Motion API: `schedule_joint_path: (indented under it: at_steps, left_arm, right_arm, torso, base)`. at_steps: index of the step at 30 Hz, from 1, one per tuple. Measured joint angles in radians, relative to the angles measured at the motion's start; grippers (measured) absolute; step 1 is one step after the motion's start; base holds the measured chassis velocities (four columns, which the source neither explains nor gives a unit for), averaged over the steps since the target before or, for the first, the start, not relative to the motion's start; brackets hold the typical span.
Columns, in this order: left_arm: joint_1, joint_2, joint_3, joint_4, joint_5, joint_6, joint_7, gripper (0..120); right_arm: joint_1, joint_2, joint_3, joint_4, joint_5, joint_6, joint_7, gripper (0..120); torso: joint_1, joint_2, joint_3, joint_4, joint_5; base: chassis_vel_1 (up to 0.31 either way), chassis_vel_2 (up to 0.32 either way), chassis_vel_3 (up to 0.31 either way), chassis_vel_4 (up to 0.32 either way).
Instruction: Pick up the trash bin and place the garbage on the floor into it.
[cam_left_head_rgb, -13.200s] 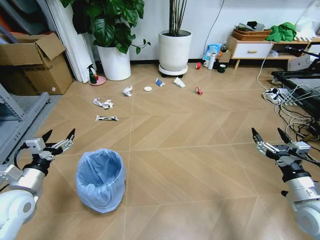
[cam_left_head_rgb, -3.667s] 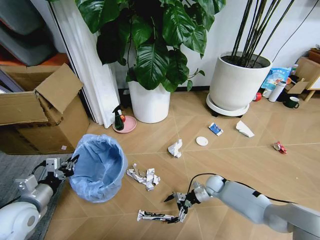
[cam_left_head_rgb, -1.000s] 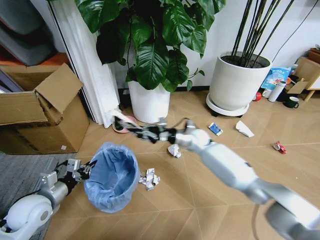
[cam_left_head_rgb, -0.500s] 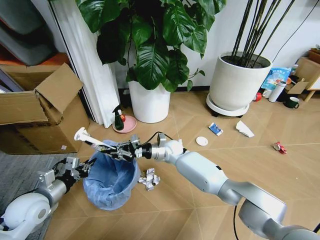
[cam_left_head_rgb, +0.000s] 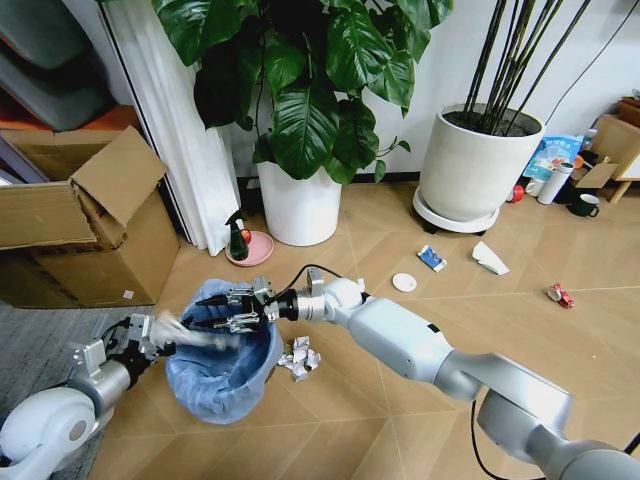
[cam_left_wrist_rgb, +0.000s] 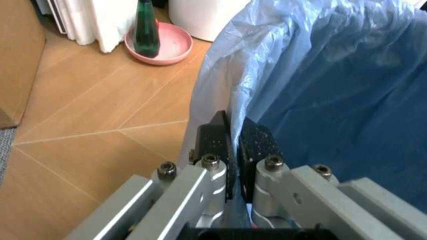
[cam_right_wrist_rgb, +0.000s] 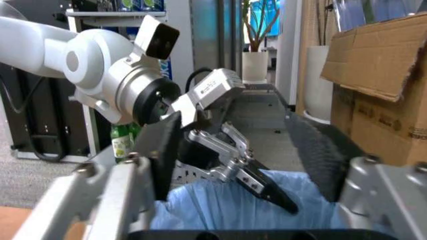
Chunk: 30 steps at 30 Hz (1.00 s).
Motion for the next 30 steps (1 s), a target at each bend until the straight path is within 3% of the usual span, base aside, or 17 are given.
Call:
schedule_joint_path:
  at_steps: [6,11,18,22,30]
  left_arm:
    - [0.006,0.001,-0.020,0.003,-0.014,0.011,-0.012,0]
    - [-0.015,-0.014,-0.054,0.021,-0.008,0.008,-0.032,0]
    - [-0.058,-0.031,-0.074,0.035,0.014,-0.013,-0.040,0]
    - [-0.062,-0.033,-0.081,0.025,0.019,-0.019,-0.035,0]
    - [-0.042,-0.047,-0.071,0.019,0.063,-0.029,-0.012,0]
  right_arm:
    - [0.005,-0.018,0.050,-0.001,-0.012,0.003,0.026,86]
    - [-0.031,-0.107,0.166,-0.015,-0.038,0.003,0.083,100]
    - [-0.129,-0.273,0.207,-0.045,-0.107,-0.010,0.110,100]
    - [-0.170,-0.283,0.175,-0.093,-0.179,-0.012,0.130,100]
    - [-0.208,-0.211,0.120,-0.193,-0.357,0.000,0.229,100]
  torso:
    - [0.000,0.000,0.000,0.0003,0.0002]
    - [0.000,0.000,0.000,0.0001,0.0001]
    - [0.000,0.000,0.000,-0.0008,0.0001]
    - [0.000,0.000,0.000,-0.0005,0.0002]
    - [0.000,0.000,0.000,0.0006,-0.0004]
  base:
    - [0.000,0.000,0.000,0.000]
    - [0.000,0.000,0.000,0.000]
    - [0.000,0.000,0.000,0.000]
    - [0.000,0.000,0.000,0.000]
    - [0.000,0.000,0.000,0.000]
